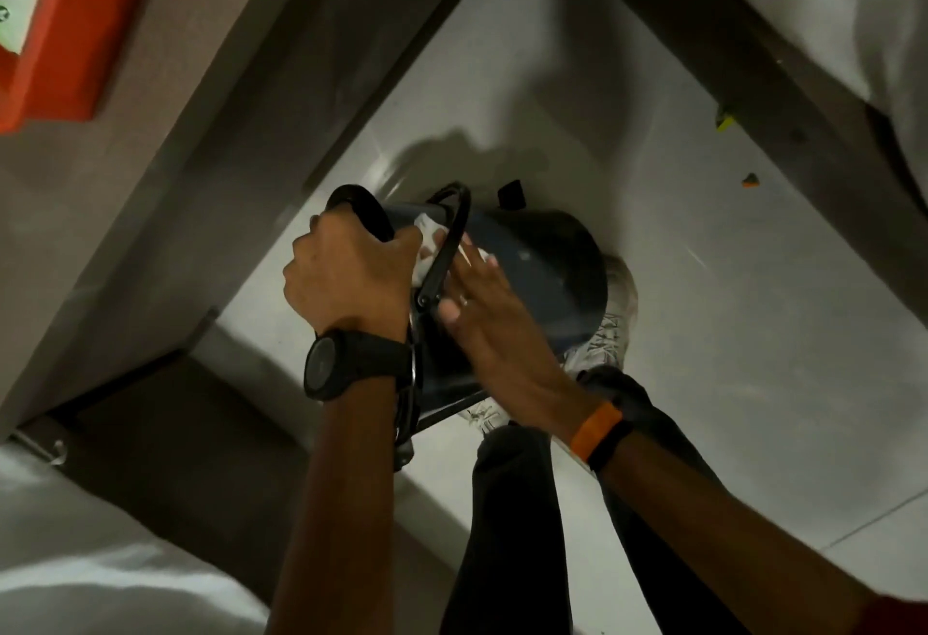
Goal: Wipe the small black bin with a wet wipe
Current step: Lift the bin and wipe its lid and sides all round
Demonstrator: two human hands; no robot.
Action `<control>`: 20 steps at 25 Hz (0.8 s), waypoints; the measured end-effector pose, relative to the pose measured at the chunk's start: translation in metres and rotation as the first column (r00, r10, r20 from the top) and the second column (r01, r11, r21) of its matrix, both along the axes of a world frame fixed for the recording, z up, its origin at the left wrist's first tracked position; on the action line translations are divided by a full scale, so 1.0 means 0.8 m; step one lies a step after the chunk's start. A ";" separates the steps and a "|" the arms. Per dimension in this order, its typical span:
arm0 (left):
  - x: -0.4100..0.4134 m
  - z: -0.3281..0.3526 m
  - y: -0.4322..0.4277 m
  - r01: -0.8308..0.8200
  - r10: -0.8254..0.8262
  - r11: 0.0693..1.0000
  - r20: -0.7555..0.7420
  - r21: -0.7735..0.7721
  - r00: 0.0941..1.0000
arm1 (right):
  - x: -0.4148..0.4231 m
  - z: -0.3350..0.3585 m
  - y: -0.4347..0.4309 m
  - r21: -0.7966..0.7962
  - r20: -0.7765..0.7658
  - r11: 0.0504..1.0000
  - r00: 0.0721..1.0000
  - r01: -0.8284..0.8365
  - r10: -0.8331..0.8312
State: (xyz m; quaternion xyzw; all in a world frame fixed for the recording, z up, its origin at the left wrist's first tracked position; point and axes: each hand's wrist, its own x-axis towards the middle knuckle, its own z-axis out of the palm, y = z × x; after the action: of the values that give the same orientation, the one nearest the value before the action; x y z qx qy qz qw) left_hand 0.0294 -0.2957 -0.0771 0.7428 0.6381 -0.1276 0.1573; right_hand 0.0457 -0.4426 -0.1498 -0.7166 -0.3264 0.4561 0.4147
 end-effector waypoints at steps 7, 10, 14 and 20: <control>0.000 -0.002 -0.019 0.031 -0.032 0.999 0.050 0.024 0.998 | 0.097 -0.083 -0.063 -0.592 0.123 0.763 0.965 0.258 -0.231; 0.005 -0.004 -0.016 0.021 -0.023 0.998 0.042 0.054 0.999 | 0.055 -0.051 -0.027 -0.289 0.186 0.942 0.975 0.172 -0.121; 0.014 -0.003 -0.003 -0.029 0.026 0.998 0.069 0.047 0.997 | 0.001 -0.030 -0.075 -0.165 0.249 0.986 0.968 0.011 0.031; -0.009 0.012 -0.018 0.035 0.007 0.991 0.305 -0.133 0.952 | 0.090 -0.076 -0.076 -0.502 0.010 0.788 0.913 0.357 -0.408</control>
State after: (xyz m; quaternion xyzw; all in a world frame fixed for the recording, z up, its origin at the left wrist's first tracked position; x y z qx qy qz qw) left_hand 0.0224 -0.3103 -0.0673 0.7456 0.5906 -0.0559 0.3034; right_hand 0.1181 -0.5032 -0.2106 -0.8260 -0.0261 0.4652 0.3172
